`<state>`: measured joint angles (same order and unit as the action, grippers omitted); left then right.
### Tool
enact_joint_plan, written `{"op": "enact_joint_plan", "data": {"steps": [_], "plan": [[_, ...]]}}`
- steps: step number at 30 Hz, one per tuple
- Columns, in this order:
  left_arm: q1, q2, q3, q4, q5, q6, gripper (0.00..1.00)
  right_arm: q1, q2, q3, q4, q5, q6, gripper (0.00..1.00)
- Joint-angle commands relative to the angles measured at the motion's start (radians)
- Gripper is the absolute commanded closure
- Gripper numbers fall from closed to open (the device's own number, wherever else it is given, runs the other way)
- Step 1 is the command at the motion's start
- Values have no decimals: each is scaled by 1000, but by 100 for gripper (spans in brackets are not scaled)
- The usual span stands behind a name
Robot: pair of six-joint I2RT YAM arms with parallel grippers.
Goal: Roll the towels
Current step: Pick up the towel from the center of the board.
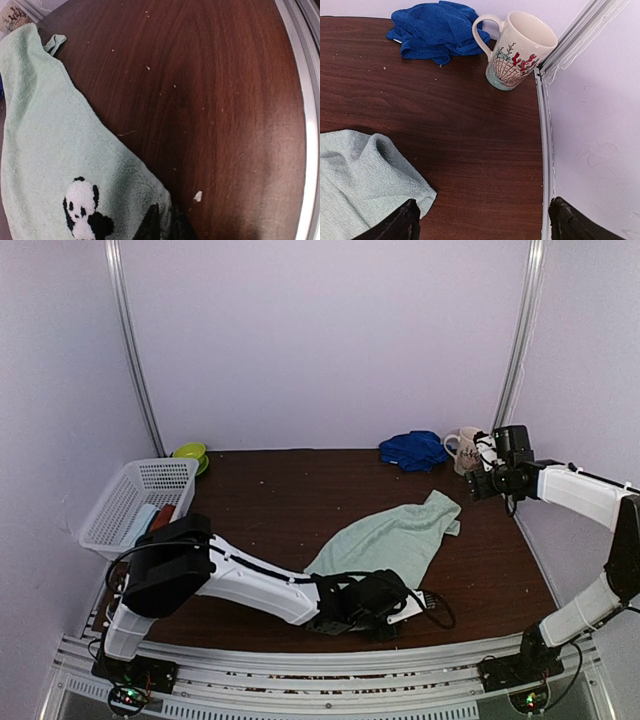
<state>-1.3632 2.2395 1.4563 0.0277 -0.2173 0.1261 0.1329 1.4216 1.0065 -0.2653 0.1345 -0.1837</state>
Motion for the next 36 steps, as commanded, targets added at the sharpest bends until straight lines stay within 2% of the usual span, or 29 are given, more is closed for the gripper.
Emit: {"op": "enact_joint_plan", "data": {"steps": [1, 2, 6, 15, 23, 31, 36], "plan": [[18, 38, 25, -31, -37, -24, 96, -7, -27, -12, 1, -25, 7, 11], [19, 36, 26, -33, -50, -33, 100, -6, -29, -14, 2, -32, 3, 11], [30, -19, -10, -25, -134, -80, 100, -7, -44, -17, -4, -108, -31, 10], [61, -344, -231, 105, -340, -168, 100, -6, -186, -71, 1, -416, -137, 9], [130, -546, -375, 124, -378, -224, 100, 7, -234, -86, -78, -657, -253, 12], [175, -627, -448, 120, -376, -249, 100, 53, -250, -116, -137, -675, -405, 15], [203, -677, -487, 91, -407, -277, 100, 130, -259, -207, -88, -544, -509, 16]]}}
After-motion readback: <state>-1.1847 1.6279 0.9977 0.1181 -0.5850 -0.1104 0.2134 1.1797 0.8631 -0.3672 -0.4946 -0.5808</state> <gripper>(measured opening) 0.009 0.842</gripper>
